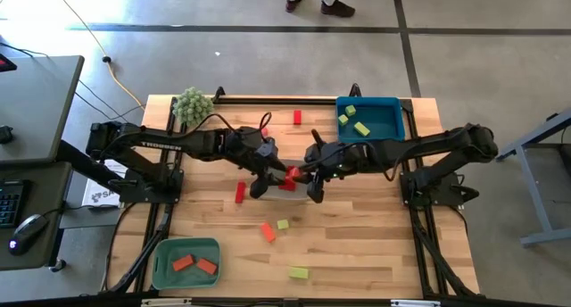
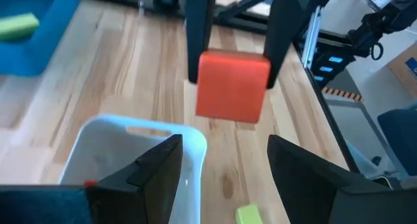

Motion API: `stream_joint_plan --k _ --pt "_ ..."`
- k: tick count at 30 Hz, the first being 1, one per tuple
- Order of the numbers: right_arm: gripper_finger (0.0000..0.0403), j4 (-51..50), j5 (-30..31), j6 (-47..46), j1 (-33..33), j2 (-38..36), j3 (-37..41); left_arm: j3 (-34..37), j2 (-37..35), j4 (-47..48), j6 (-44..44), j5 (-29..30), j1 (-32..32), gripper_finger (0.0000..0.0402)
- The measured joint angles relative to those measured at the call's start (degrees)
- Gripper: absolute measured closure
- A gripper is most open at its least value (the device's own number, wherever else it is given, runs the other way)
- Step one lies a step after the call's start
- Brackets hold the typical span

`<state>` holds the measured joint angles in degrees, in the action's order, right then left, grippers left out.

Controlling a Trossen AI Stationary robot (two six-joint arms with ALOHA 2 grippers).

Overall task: Sort & place blocks by color
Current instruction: Put the orange wooden block into the green bin

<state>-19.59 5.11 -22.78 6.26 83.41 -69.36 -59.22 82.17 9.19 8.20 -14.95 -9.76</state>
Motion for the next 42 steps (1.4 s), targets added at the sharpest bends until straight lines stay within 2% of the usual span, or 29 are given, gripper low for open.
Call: stream_joint_plan --k 21,25,33,42 --pt "0.0298 3.0 1.1 -0.3 -0.8 -0.4 0.0 0.0 0.0 -6.2 2.5 -1.4 -2.8 0.0190" --pt "0.0298 3.0 1.1 -0.3 -1.1 -0.4 0.0 0.0 0.0 -6.2 2.1 -1.8 -3.3 0.0211" --pt "0.0298 2.9 0.4 -0.9 -1.5 -0.4 0.0 0.0 0.0 -6.8 0.8 -3.7 -3.4 0.0301" --pt "0.0263 3.1 0.6 -1.5 -1.6 -0.4 0.0 0.0 0.0 -7.2 1.2 -3.7 -3.4 0.0301"
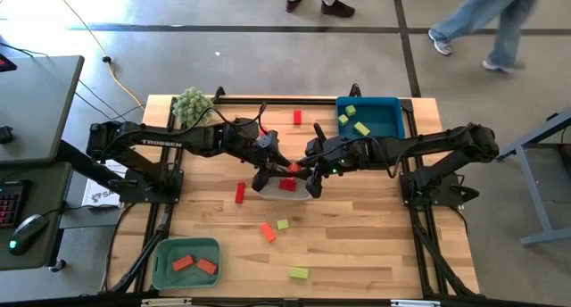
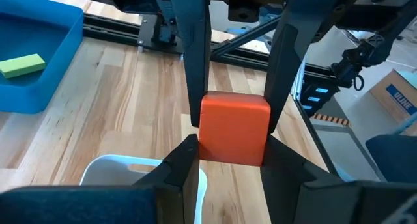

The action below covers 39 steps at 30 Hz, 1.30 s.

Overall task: Sort & place blocks by color
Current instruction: Put the orange wooden block into the green bin

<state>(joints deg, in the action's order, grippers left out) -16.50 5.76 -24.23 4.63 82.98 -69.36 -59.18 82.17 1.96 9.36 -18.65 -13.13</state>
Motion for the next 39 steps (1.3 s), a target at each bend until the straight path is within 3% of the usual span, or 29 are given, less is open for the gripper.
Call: stream_joint_plan --k 10,17,21,31,39 --pt "0.0215 0.4 0.2 -1.4 0.0 0.2 -0.1 -0.1 0.0 4.8 0.2 0.7 0.0 0.0301" --pt "0.0189 0.2 3.3 1.0 -0.2 0.2 -0.1 0.0 -1.1 13.0 2.6 2.8 1.2 0.0301" --pt "0.0187 0.1 3.4 4.7 -0.3 0.2 -0.1 -0.1 -3.5 18.7 4.7 9.4 4.1 0.0301" --pt "0.0187 0.0 1.8 4.8 -3.2 0.2 -0.1 -0.1 -10.3 34.9 18.6 19.0 15.0 0.0301" --pt "0.0187 -0.2 -1.9 5.1 -6.0 0.1 -0.1 0.0 -11.0 51.2 32.9 22.3 26.8 0.0301"
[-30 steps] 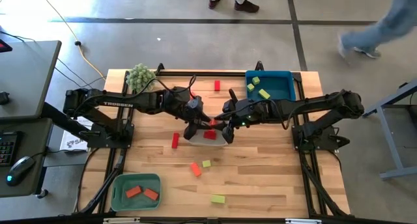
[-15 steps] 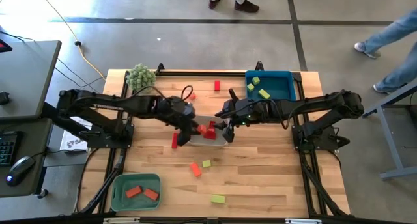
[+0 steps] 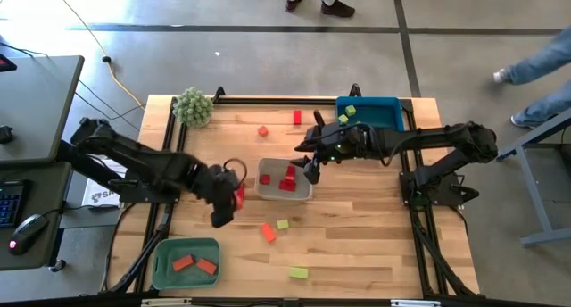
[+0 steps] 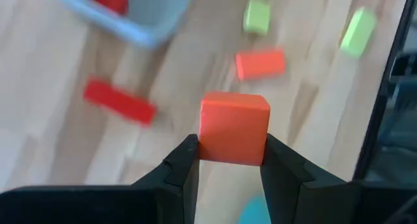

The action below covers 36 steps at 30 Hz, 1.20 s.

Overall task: Sort & place blocks by color
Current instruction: Put the orange wooden block into the green bin

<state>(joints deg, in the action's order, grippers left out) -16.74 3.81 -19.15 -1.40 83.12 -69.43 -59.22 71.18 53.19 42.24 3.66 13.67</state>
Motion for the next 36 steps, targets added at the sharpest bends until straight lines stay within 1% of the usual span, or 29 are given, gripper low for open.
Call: stream_joint_plan --k 4,7,11,17,19,23,31,36 --pt "0.0187 -0.2 -0.1 0.1 -1.2 0.0 0.0 0.0 0.0 4.2 7.5 -0.1 5.9 0.0301" --pt "0.0187 -0.4 -0.2 0.1 -2.0 0.0 0.0 0.0 0.0 5.7 13.3 -2.1 10.7 0.0301" --pt "0.0187 -1.2 -1.4 0.1 -2.8 0.0 0.0 0.0 0.2 6.2 20.5 -4.1 16.9 0.0301" --pt "0.0187 -2.7 -1.5 0.1 -2.8 0.0 0.0 0.0 2.5 6.9 28.8 -6.7 23.9 0.0301" --pt "0.0187 -3.0 -1.5 0.1 -2.8 0.0 0.0 0.0 3.6 6.9 30.8 -8.2 25.4 0.0298" --pt "0.0187 -3.6 -1.5 0.1 -2.8 0.0 0.0 0.0 6.3 6.8 32.8 -12.0 27.6 0.0274" --pt "0.0187 -4.4 -1.5 0.1 -2.8 0.0 0.0 0.0 11.1 6.8 33.2 -13.4 29.3 0.0270" --pt "0.0187 -4.8 -1.5 0.1 -2.8 0.0 0.0 0.0 12.5 6.8 33.2 -15.4 29.1 0.0254"
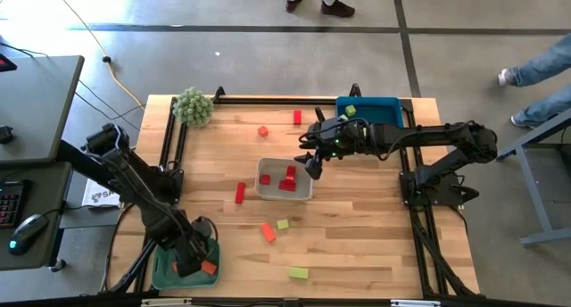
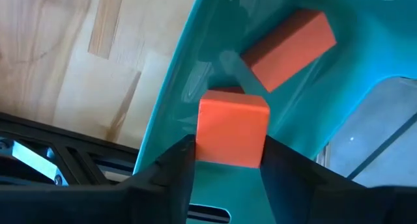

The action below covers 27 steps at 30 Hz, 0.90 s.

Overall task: Sort & place blocks by color
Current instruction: Put the orange wooden block into the green bin, then put the red wooden block into the white bin

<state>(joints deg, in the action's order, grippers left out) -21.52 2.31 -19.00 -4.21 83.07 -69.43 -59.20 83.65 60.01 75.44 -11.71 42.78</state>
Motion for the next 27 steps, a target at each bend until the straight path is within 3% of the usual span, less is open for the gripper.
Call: stream_joint_plan --k 9,14,22,27 --pt "0.0187 -0.3 0.6 0.0 0.0 0.0 0.0 0.0 0.0 0.0 -1.2 -4.0 -1.6 0.0195" --pt "0.0187 -0.3 1.5 -0.2 -0.8 0.0 0.0 0.0 -0.1 0.0 -5.3 -7.0 -3.9 0.0184" --pt "0.0187 0.1 1.6 -0.6 -4.8 0.0 0.0 0.0 -4.6 0.2 -13.6 -6.2 -8.8 0.0187" --pt "0.0187 3.4 1.6 -2.9 -7.7 0.0 0.0 0.0 -8.8 0.7 -21.0 -0.9 -14.2 0.0187"
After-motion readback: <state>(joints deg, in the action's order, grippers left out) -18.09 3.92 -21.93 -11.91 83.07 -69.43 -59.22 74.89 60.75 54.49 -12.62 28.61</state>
